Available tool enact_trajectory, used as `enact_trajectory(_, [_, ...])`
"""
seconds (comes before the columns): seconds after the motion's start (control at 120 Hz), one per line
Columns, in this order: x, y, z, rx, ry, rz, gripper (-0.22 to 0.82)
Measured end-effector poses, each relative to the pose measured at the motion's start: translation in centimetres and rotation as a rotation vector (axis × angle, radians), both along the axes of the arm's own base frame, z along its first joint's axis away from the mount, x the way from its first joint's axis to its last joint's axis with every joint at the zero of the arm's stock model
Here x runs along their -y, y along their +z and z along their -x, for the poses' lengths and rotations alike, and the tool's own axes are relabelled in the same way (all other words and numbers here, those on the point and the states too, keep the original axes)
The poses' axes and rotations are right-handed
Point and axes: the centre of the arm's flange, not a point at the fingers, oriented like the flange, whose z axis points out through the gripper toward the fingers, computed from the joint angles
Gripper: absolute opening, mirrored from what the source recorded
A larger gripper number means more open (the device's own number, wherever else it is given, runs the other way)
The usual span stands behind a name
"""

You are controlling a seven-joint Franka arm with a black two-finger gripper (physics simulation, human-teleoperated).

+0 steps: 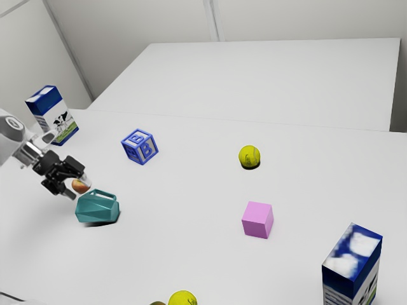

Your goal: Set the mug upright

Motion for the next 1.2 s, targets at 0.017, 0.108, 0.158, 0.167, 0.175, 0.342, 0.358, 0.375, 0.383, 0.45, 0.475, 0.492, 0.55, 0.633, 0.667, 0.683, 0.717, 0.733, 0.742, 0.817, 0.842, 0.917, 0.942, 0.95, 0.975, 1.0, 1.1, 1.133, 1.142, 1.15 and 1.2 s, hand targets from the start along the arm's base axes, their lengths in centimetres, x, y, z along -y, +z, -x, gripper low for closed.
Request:
enact_trajectory(0.017, [0.0, -0.1, 0.0, 0.003, 0.001, 0.005, 0.58])
enact_trajectory(0.108, [0.1, -0.9, 0.3, 0.024, 0.013, 0.032, 0.58])
enact_trajectory(0.158, [0.0, -1.3, 0.4, 0.033, 0.018, 0.047, 0.58])
enact_trajectory(0.167, [0.1, -1.4, 0.4, 0.035, 0.018, 0.049, 0.58])
enact_trajectory(0.175, [0.1, -1.4, 0.4, 0.037, 0.018, 0.05, 0.58])
enact_trajectory(0.342, [0.5, -2.7, 0.5, 0.072, 0.026, 0.101, 0.58])
enact_trajectory(0.358, [0.6, -2.8, 0.6, 0.076, 0.028, 0.107, 0.58])
enact_trajectory(0.375, [0.6, -3.0, 0.6, 0.079, 0.03, 0.113, 0.58])
enact_trajectory(0.383, [0.7, -3.1, 0.6, 0.08, 0.031, 0.117, 0.58])
enact_trajectory(0.45, [0.8, -3.7, 0.9, 0.091, 0.037, 0.138, 0.58])
enact_trajectory(0.475, [0.8, -3.9, 0.9, 0.097, 0.038, 0.142, 0.58])
enact_trajectory(0.492, [0.8, -4.0, 0.9, 0.102, 0.039, 0.145, 0.58])
enact_trajectory(0.55, [0.8, -4.2, 0.9, 0.114, 0.038, 0.152, 0.57])
enact_trajectory(0.633, [0.9, -4.4, 0.8, 0.132, 0.029, 0.156, 0.56])
enact_trajectory(0.667, [0.9, -4.5, 0.8, 0.138, 0.027, 0.159, 0.55])
enact_trajectory(0.683, [0.9, -4.6, 0.8, 0.141, 0.026, 0.161, 0.54])
enact_trajectory(0.717, [0.9, -4.7, 0.8, 0.147, 0.024, 0.164, 0.51])
enact_trajectory(0.733, [0.9, -4.7, 0.8, 0.15, 0.022, 0.165, 0.49])
enact_trajectory(0.742, [0.9, -4.7, 0.8, 0.152, 0.021, 0.165, 0.48])
enact_trajectory(0.817, [0.9, -4.9, 0.9, 0.162, 0.016, 0.17, 0.39])
enact_trajectory(0.842, [0.9, -5.0, 0.9, 0.166, 0.015, 0.172, 0.36])
enact_trajectory(0.917, [0.8, -4.9, 1.0, 0.178, 0.011, 0.173, 0.26])
enact_trajectory(0.942, [0.8, -4.9, 1.0, 0.182, 0.008, 0.173, 0.22])
enact_trajectory(0.95, [0.8, -4.9, 1.0, 0.183, 0.007, 0.173, 0.21])
enact_trajectory(0.975, [0.8, -4.9, 1.0, 0.187, 0.005, 0.172, 0.18])
enact_trajectory(1.0, [0.8, -4.8, 1.0, 0.191, 0.002, 0.171, 0.16])
enact_trajectory(1.1, [0.7, -4.6, 1.0, 0.204, -0.008, 0.167, 0.07])
enact_trajectory(1.133, [0.7, -4.6, 1.0, 0.207, -0.011, 0.165, 0.05])
enact_trajectory(1.142, [0.7, -4.6, 1.0, 0.208, -0.012, 0.164, 0.04])
enact_trajectory(1.15, [0.7, -4.6, 1.0, 0.209, -0.013, 0.164, 0.04])
enact_trajectory(1.2, [0.8, -4.6, 0.9, 0.214, -0.019, 0.161, 0.01])
